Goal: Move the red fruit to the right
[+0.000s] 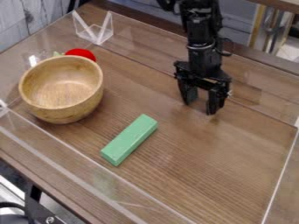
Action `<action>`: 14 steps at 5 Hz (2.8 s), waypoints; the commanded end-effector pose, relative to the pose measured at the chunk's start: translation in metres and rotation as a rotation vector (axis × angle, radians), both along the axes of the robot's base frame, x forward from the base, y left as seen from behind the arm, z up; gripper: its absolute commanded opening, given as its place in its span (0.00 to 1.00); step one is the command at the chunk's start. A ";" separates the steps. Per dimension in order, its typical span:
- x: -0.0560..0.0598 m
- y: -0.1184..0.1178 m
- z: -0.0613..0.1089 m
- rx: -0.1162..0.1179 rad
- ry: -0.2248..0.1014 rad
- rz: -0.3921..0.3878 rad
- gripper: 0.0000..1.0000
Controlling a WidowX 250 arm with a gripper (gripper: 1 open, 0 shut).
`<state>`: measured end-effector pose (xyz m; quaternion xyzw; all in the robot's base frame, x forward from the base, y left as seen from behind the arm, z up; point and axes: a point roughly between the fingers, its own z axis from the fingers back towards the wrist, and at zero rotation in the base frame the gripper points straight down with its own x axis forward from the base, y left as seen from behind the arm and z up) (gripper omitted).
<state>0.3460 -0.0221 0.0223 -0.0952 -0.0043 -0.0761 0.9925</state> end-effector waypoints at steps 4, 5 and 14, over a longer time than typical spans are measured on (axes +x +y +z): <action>-0.009 -0.009 0.015 0.015 -0.052 0.099 1.00; -0.006 -0.022 0.016 0.021 -0.053 0.130 1.00; -0.014 -0.007 0.036 0.041 -0.113 0.267 0.00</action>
